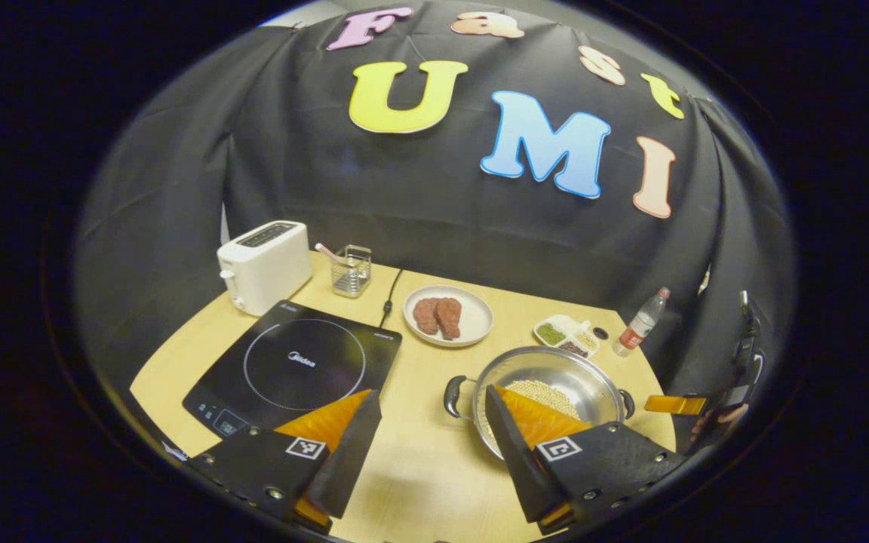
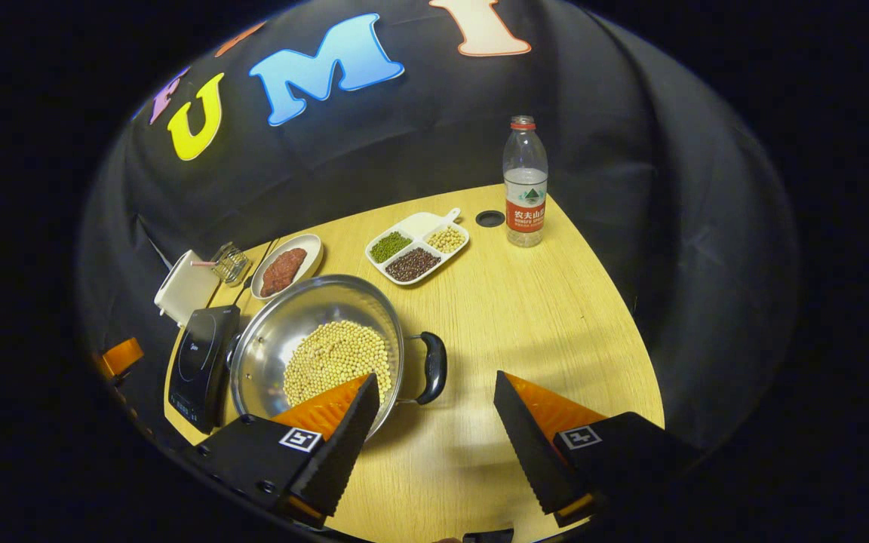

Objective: First push the handle of the pot to place it horizontally, then grasp the pot with both hands and set it on the induction cooktop.

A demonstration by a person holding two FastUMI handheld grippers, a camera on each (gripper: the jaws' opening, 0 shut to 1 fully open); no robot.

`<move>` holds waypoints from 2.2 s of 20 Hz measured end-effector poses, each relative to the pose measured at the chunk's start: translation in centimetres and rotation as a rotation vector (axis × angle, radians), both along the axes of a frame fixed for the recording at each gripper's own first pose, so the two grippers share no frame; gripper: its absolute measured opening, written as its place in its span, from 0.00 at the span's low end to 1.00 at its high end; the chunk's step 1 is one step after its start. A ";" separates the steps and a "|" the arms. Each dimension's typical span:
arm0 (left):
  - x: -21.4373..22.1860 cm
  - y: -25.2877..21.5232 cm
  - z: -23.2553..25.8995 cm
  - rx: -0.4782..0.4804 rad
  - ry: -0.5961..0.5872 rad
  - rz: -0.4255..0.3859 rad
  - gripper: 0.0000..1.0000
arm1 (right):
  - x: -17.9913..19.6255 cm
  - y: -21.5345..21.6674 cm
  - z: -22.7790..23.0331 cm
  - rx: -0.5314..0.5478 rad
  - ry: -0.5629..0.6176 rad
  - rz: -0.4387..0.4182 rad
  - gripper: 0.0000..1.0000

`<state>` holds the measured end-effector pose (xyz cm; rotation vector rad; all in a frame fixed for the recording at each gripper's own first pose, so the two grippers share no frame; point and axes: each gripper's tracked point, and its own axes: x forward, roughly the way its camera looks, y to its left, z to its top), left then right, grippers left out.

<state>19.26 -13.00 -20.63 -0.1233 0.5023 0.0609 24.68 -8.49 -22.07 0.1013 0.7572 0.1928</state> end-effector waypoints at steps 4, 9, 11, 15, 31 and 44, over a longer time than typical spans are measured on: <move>3.9 -1.8 -4.0 -0.048 0.068 -0.115 0.86 | 1.8 0.8 -0.6 0.014 0.021 -0.038 0.98; 7.9 -3.0 -9.3 -0.082 0.148 -0.202 0.83 | 3.8 1.4 -2.9 -0.003 0.040 -0.049 0.98; 9.2 -3.2 -11.6 -0.079 0.178 -0.227 0.86 | 4.5 1.7 -3.8 -0.008 0.043 -0.046 0.98; 10.2 -3.9 -15.2 -0.088 0.238 -0.256 0.86 | 5.2 2.5 -5.9 -0.017 0.050 -0.020 0.98; 11.3 -5.2 -19.5 -0.203 0.308 -0.276 0.55 | 5.7 3.7 -9.3 -0.008 0.050 -0.026 0.74; 11.0 -5.3 -19.5 -0.263 0.325 -0.266 0.49 | 5.2 3.9 -9.5 0.011 0.066 -0.012 0.52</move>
